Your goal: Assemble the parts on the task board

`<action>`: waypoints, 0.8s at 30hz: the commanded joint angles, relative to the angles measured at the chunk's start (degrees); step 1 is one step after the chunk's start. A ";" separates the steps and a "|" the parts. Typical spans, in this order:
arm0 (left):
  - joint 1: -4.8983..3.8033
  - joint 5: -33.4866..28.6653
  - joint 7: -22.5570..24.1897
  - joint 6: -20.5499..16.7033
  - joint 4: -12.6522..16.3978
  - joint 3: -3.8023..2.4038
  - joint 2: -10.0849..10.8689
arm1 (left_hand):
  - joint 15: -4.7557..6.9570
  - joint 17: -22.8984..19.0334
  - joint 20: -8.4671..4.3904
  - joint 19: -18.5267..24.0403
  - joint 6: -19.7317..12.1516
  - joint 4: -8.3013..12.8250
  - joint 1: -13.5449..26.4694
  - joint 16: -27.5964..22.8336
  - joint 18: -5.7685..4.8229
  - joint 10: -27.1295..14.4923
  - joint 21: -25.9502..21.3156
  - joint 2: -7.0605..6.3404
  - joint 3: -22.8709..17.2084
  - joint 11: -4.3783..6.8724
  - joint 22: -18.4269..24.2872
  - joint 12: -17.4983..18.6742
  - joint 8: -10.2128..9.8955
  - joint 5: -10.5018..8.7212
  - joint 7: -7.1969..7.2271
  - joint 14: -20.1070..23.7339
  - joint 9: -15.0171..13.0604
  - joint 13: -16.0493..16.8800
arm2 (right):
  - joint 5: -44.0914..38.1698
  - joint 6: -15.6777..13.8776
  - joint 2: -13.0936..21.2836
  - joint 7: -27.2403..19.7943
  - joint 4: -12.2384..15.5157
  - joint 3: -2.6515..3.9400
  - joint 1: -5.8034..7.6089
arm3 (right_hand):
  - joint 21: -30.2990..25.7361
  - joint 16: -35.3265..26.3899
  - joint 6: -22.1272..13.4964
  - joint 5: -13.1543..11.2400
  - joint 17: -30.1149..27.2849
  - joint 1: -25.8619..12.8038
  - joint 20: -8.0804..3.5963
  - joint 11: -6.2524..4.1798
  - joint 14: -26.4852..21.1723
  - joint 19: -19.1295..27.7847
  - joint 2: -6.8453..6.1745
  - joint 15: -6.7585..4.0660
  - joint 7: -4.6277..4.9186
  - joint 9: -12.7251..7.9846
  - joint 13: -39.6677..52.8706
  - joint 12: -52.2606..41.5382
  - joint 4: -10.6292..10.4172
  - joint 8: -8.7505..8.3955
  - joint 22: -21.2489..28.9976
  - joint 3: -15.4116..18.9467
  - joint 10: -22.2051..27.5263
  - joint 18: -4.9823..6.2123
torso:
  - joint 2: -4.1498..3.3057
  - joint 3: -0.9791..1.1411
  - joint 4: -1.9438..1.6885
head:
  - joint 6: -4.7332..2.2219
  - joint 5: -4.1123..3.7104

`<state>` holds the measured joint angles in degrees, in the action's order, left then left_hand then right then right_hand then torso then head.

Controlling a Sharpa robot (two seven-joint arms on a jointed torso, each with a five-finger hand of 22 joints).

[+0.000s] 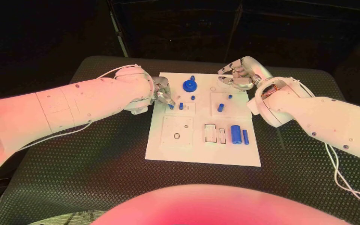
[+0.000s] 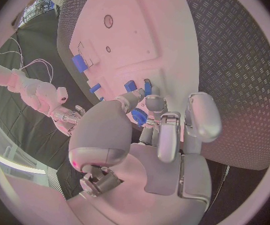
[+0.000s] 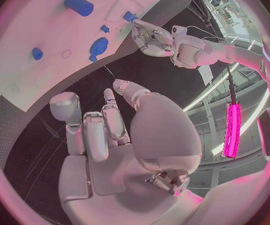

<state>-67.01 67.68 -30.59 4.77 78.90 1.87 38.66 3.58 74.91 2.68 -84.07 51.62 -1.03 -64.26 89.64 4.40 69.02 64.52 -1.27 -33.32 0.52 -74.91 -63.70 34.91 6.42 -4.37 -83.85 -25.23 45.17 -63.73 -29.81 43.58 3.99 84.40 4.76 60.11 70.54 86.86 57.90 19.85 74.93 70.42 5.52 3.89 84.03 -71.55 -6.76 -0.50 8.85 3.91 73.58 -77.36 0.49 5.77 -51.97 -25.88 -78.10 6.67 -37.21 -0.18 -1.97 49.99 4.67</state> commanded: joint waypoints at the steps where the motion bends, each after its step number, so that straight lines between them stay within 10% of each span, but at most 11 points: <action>1: 0.26 0.78 -0.57 1.70 -0.01 0.22 0.12 | 0.45 15.09 -0.45 -0.85 0.31 4.84 0.41 0.36 -0.21 0.44 0.51 0.43 -5.13 0.03 -9.53 -0.21 0.44 0.16 0.61 -6.15 -0.18 0.06 | 0.06 0.31 -0.07 -0.42 0.05 0.04 0.11 | -0.16 -0.28 -0.44 0.35 9.10 0.48 0.03 -0.04 4.61 0.37 0.17 0.00 0.09 -0.02 0.05 -0.13 0.08 0.40 -0.06 0.29 0.04 0.50 | 0.04 0.00 0.03 | 0.01 0.09; 24: 0.43 0.78 -0.59 2.89 0.19 0.23 0.11 | 0.65 15.09 -0.62 -0.99 0.50 5.01 1.55 0.36 -0.28 1.23 0.98 0.04 -6.03 0.28 -9.64 -1.06 1.55 0.40 0.91 -6.15 -0.62 1.27 | 0.06 0.35 -0.03 -0.40 0.01 0.04 0.10 | -0.16 -0.28 -0.44 0.35 9.10 0.48 0.03 -0.04 4.61 0.37 0.17 0.00 0.09 -0.02 0.05 -0.13 0.08 0.40 -0.06 0.29 0.04 0.50 | 0.01 0.06 0.07 | 0.01 0.23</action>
<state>-66.88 68.26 -30.74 5.81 79.05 1.88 38.81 3.79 74.90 2.46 -83.86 51.80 -0.93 -63.19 89.64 4.40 69.75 65.20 -1.41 -34.22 0.83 -74.91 -64.59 36.27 6.67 -4.19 -84.05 -25.61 46.37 -63.73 -29.66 43.54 3.99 84.28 4.76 60.10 70.54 86.86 57.90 19.85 74.92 70.42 5.52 3.89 84.03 -71.55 -6.76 -0.50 8.85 3.91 73.57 -77.36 0.50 5.77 -51.97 -25.88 -78.10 6.67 -37.17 -0.13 -1.91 49.99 4.91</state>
